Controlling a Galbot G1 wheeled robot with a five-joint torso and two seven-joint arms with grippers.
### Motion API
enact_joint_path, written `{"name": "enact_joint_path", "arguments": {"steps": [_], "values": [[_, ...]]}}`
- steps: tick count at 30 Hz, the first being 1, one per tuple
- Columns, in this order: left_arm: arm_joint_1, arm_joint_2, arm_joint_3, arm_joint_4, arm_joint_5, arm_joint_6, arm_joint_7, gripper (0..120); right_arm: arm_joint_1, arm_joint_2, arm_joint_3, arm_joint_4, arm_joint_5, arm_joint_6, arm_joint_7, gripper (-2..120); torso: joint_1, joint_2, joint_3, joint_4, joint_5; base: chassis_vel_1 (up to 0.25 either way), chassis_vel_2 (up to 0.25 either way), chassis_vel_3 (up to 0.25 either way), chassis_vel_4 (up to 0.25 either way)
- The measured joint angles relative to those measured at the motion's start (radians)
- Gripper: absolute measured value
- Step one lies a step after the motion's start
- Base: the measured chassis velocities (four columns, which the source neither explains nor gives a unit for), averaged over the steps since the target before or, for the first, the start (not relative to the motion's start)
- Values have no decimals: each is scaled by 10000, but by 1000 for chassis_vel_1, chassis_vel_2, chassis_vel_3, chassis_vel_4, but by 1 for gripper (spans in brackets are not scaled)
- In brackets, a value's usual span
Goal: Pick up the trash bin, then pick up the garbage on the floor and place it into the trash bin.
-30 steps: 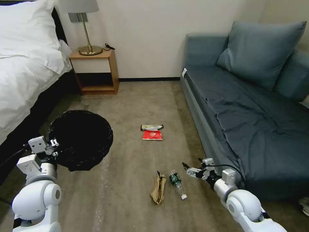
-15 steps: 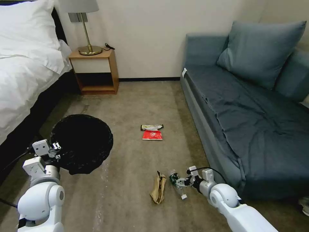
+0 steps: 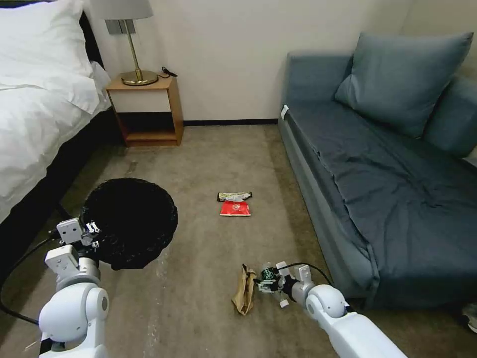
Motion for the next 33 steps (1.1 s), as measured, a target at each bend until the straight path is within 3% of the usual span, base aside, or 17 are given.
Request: {"name": "enact_joint_path", "arguments": {"steps": [13,17,19,22,24,29,31,33], "values": [[-47,107,-156,-134,-170,-17,2,4,5,363,268,-1153,-721,755,-448,99,0,0,0,-2,1,0,0,0,0],[-61,150,-190,-136,-207,-17,-2,4,-44,431,338,-1218,-800,884,-469,87,0,0,0,-1,1,0,0,0,0],[-108,177,-190,-136,-227,-17,-12,4,-48,458,383,-1220,-811,938,-470,76,0,0,0,-1,1,0,0,0,0],[-118,178,-188,-136,-232,-17,-12,4,-43,458,393,-1220,-813,947,-469,70,0,0,0,-2,1,0,0,0,0],[-125,178,-187,-114,-242,-17,-13,4,-27,440,422,-1220,-824,1000,-441,57,0,1,0,-1,1,0,0,0,0],[-153,177,-187,-53,-256,-20,-13,4,-26,420,458,-1220,-902,1055,-431,44,0,0,0,-1,1,0,0,0,0],[-184,177,-174,-4,-257,-38,-14,4,-36,386,483,-1206,-974,1127,-450,32,0,0,0,-1,1,0,0,0,0],[-202,168,-153,24,-254,-53,-13,4,-45,366,503,-1190,-1021,1168,-463,28,0,0,0,-1,1,0,0,0,0]]}}
